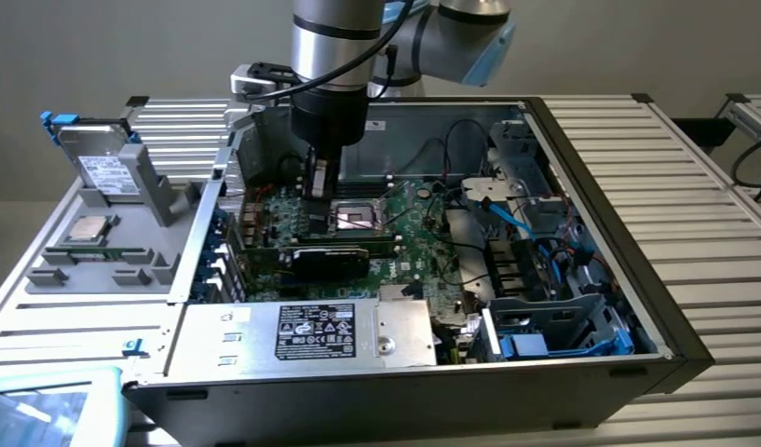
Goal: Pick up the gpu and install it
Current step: 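Press down on the gpu until it lock into place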
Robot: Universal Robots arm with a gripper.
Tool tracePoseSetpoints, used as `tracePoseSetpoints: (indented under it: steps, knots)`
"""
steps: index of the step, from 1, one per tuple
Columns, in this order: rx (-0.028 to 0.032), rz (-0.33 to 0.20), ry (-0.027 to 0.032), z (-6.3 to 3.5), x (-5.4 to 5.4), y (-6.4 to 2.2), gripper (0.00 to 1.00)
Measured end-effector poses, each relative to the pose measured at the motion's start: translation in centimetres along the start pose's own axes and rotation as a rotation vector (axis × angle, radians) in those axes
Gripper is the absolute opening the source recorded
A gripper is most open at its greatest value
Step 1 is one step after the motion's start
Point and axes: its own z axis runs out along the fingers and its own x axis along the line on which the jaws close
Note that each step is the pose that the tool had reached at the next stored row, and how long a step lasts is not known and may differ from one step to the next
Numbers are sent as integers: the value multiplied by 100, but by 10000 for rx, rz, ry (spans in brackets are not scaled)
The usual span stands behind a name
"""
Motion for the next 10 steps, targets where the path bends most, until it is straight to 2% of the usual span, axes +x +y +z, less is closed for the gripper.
tracePoseSetpoints:
  steps: [10]
  knots:
    - [6,-44,-9,2,2,21,12]
